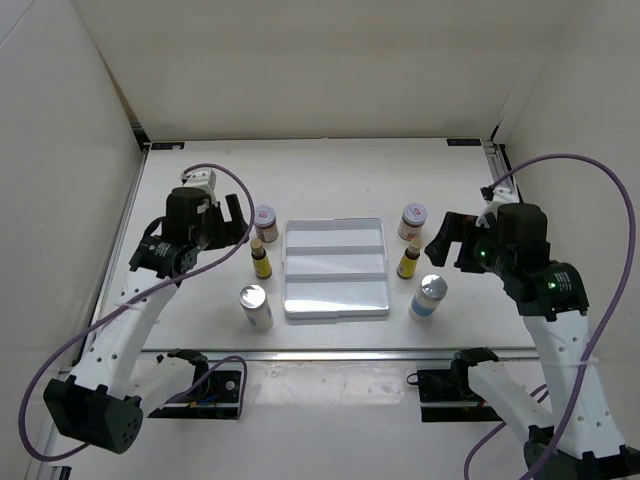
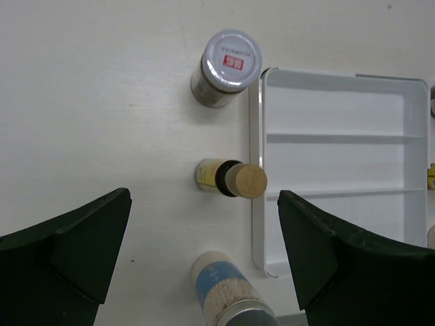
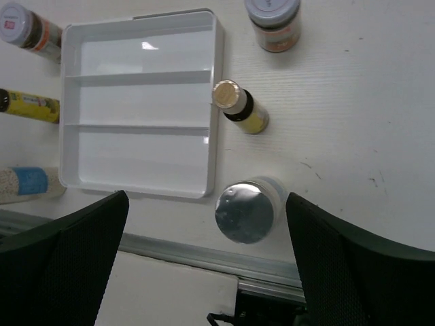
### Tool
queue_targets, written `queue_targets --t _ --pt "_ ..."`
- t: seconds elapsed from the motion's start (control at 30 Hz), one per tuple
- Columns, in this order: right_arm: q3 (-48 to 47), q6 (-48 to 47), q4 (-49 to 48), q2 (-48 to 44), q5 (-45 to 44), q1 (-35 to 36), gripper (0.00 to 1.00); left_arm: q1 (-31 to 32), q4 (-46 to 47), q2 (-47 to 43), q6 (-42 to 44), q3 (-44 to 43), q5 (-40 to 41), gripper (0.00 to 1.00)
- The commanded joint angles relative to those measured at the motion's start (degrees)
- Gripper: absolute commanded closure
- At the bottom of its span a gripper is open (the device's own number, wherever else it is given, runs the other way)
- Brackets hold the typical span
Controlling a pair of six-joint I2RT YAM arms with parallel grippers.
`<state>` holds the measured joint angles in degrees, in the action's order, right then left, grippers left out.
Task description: Organize the condiment bottles
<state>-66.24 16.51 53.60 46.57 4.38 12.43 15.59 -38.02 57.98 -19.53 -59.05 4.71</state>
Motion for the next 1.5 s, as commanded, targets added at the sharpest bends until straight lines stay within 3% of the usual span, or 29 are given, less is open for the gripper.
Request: queue_targets --t 0.0,0.23,0.4,0.57,0.87,1.0,1.27,1.47 --pt "-4.6 1.9 5.1 -0.1 -7.7 0.1 0.0 0.4 -5.7 -0.8 -0.3 -4.0 -0.5 0.0" --pt "-7.2 0.7 13.7 4.8 0.0 0.1 0.0 0.4 -10.8 -5.9 -2.2 -5.6 1.5 0.0" --pt "-7.2 0.2 19.6 8.3 3.0 0.1 0.0 0.4 -13.0 -8.1 -2.2 -1.9 4.2 0.0" --pt "-5.7 4.5 19.0 4.9 -1.6 0.1 0.0 1.8 -13.0 -12.2 -3.2 -1.9 7.8 0.0" --pt "-0.7 7.9 19.5 8.0 -2.3 2.2 0.0 1.8 -13.0 -8.5 -3.2 -1.9 6.9 0.0" --pt "-0.7 11.3 19.5 8.7 -8.0 4.1 0.05 1.8 -13.0 -8.0 -3.2 -1.9 6.3 0.0" --pt "2.0 15.6 17.6 14.5 -10.5 7.5 0.07 1.8 -13.0 -6.8 -3.2 -1.9 5.7 0.0" --pt "5.4 18.5 14.5 15.7 -11.8 8.8 0.17 1.8 -13.0 -5.8 -3.2 -1.9 5.2 0.0"
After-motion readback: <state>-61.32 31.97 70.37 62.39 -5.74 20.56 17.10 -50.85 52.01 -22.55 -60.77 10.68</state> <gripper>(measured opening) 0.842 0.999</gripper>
